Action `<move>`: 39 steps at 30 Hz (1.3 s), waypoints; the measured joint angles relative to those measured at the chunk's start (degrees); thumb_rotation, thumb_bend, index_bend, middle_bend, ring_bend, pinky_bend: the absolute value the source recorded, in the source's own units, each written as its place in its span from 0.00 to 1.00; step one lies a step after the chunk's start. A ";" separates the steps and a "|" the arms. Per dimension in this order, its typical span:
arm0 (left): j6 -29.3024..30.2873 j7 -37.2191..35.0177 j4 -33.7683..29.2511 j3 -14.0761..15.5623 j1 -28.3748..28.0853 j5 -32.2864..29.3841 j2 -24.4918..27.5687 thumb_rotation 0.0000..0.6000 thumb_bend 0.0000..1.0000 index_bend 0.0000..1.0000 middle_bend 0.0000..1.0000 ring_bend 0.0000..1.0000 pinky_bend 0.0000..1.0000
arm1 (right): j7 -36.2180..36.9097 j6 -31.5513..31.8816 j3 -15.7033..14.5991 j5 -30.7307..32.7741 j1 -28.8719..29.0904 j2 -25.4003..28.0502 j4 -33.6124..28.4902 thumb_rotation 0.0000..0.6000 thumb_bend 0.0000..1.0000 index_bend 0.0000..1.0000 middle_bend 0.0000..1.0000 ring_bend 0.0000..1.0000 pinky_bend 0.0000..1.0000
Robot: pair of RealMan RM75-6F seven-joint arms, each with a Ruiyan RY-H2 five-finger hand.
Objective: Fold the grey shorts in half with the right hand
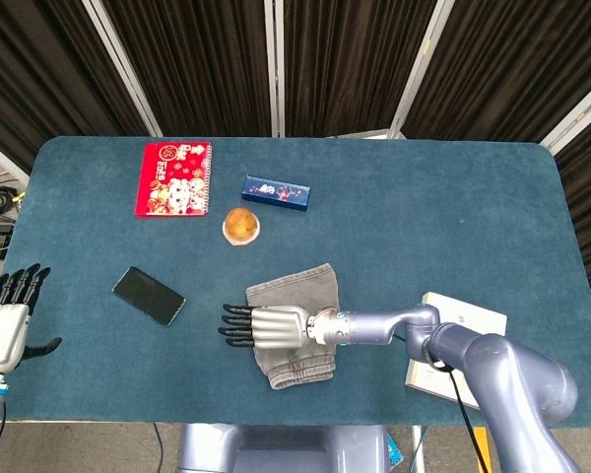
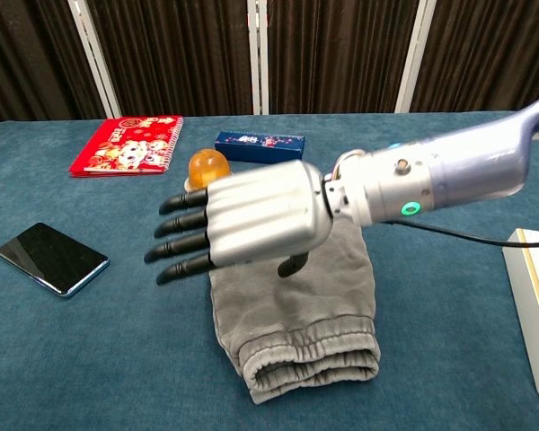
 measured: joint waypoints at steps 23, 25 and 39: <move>9.11 -0.13 -0.02 1.77 3.23 8.33 -0.61 1.00 0.00 0.00 0.00 0.00 0.00 | -16.57 19.37 6.12 31.60 -31.92 24.98 -34.72 1.00 0.00 0.00 0.00 0.00 0.00; 10.26 -0.68 0.53 1.80 3.55 9.53 -0.82 1.00 0.00 0.00 0.00 0.00 0.00 | -17.80 22.13 6.15 34.18 -35.82 26.52 -38.50 1.00 0.00 0.00 0.00 0.00 0.00; 12.16 -5.39 -0.13 2.67 5.17 12.00 1.46 1.00 0.00 0.00 0.00 0.00 0.00 | -13.64 39.51 2.81 33.57 -55.98 29.46 -42.66 1.00 0.00 0.00 0.00 0.00 0.00</move>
